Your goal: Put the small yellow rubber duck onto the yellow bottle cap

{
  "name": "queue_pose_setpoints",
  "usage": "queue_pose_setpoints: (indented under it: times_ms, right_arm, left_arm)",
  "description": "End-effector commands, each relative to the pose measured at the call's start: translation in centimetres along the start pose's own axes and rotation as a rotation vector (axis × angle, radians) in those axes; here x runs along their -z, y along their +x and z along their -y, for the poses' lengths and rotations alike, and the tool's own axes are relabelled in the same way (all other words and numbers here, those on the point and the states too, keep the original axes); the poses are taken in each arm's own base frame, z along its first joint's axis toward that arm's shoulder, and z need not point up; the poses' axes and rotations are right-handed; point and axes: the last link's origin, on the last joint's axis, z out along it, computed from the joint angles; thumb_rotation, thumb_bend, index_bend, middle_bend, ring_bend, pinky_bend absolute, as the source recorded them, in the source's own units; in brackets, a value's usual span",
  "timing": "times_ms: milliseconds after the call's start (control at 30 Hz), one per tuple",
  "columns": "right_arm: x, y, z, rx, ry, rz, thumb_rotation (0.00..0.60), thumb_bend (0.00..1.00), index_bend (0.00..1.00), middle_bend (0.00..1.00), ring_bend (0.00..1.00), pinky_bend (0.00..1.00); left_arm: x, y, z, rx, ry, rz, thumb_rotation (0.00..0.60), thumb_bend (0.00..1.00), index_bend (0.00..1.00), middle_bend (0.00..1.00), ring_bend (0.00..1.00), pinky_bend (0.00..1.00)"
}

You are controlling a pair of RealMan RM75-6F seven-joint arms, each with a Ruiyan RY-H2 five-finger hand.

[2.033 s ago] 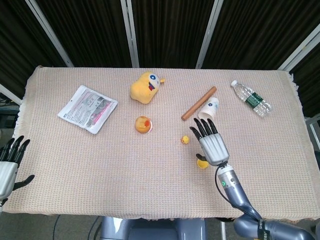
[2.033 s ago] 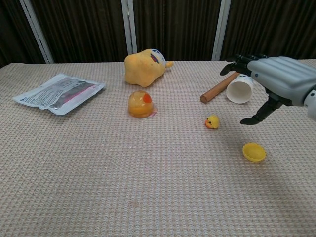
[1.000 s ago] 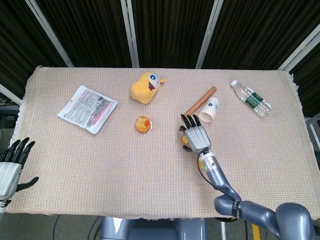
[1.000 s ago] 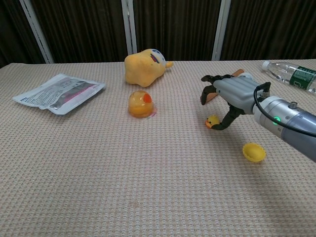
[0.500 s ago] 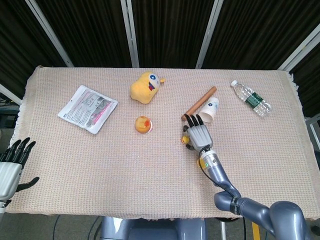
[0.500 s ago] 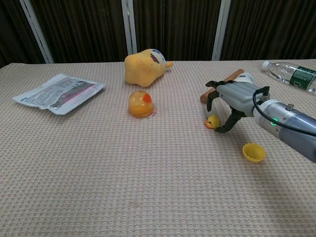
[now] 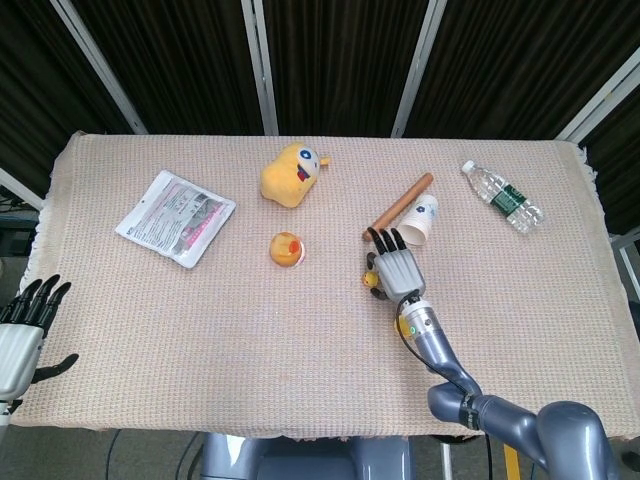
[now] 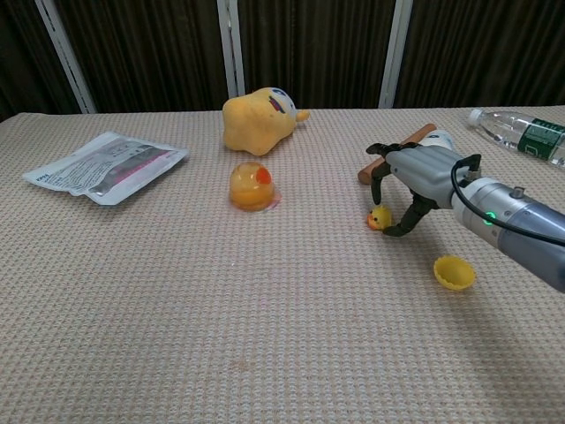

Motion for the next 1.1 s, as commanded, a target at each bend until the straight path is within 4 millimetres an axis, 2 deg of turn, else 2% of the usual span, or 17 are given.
queue_pose_setpoints:
  times_ms: [33, 333, 700, 833, 967, 1100]
  right_arm:
    - [-0.1, -0.1, 0.0, 0.001, 0.001, 0.005, 0.6, 0.15, 0.47, 0.0, 0.0, 0.0]
    - [-0.4, -0.1, -0.2, 0.023, 0.003, 0.014, 0.6, 0.2, 0.48, 0.0, 0.0, 0.0]
    - [-0.3, 0.0, -0.8, 0.026, -0.001, 0.008, 0.6, 0.21, 0.49, 0.0, 0.0, 0.0]
    - [-0.1, 0.7, -1.3, 0.041, 0.0, -0.015, 0.6, 0.21, 0.49, 0.0, 0.0, 0.0]
    - [0.9, 1.7, -2.2, 0.058, 0.0, -0.046, 0.6, 0.21, 0.49, 0.0, 0.0, 0.0]
    - [3.1, 2.4, -2.9, 0.065, -0.002, -0.073, 0.6, 0.21, 0.49, 0.0, 0.0, 0.0]
  left_arm:
    - [0.0, 0.0, 0.0, 0.0, 0.0, -0.001, 0.6, 0.0, 0.0, 0.0, 0.0, 0.19]
    - [0.0, 0.0, 0.1, 0.006, 0.002, 0.001, 0.6, 0.0, 0.0, 0.0, 0.0, 0.19]
    - [-0.1, 0.0, 0.0, 0.007, 0.0, 0.002, 0.6, 0.0, 0.0, 0.0, 0.0, 0.19]
    - [-0.1, 0.0, 0.0, 0.008, -0.003, 0.002, 0.6, 0.0, 0.0, 0.0, 0.0, 0.19]
    - [-0.1, 0.0, -0.2, 0.008, -0.018, -0.002, 0.6, 0.0, 0.0, 0.0, 0.0, 0.19]
    - [-0.1, -0.1, -0.6, 0.004, -0.045, -0.005, 0.6, 0.0, 0.0, 0.0, 0.0, 0.19]
